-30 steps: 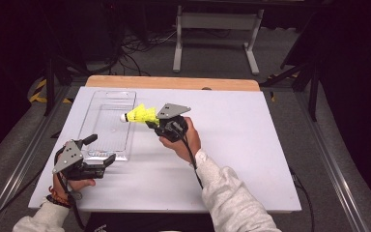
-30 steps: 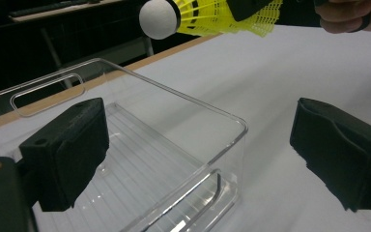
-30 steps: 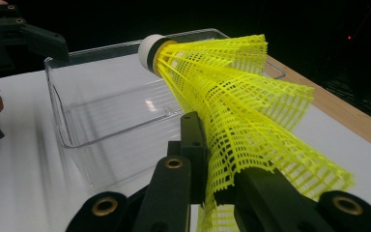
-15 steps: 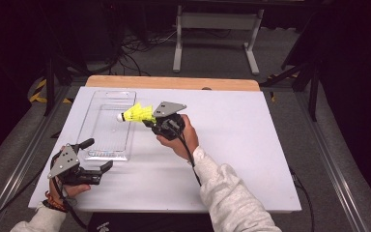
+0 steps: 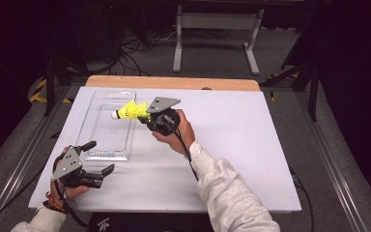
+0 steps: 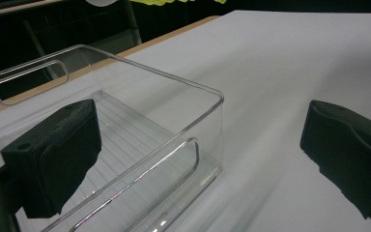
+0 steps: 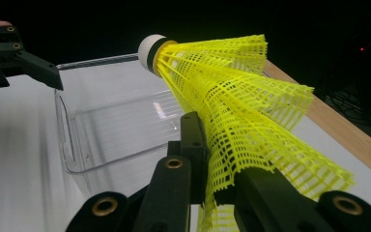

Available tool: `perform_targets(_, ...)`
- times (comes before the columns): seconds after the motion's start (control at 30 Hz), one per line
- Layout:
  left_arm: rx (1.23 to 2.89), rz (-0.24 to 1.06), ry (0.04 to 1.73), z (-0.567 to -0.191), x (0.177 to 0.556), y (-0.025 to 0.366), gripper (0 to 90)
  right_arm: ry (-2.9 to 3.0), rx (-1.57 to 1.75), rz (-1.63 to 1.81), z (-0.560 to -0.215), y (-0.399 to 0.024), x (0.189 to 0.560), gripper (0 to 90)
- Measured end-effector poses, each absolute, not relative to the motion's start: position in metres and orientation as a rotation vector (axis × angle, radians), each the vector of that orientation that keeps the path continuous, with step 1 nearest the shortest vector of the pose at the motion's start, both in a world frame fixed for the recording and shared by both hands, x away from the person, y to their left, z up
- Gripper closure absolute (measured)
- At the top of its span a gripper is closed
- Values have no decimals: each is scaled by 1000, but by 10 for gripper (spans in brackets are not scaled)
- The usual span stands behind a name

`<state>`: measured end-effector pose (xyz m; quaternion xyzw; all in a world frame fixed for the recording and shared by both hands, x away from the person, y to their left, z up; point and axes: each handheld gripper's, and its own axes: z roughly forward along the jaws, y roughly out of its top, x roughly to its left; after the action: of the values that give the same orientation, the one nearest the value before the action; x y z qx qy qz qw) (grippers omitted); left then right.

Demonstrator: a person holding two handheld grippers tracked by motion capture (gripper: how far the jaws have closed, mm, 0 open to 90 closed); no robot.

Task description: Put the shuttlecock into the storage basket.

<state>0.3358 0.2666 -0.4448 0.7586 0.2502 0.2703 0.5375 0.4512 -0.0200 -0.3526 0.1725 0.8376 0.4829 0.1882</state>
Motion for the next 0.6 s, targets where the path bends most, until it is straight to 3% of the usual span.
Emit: perform_targets(0.6, 1820, 624, 569, -447, 335, 262, 35, 2455, 405, 1311, -353, 19, 456, 866)
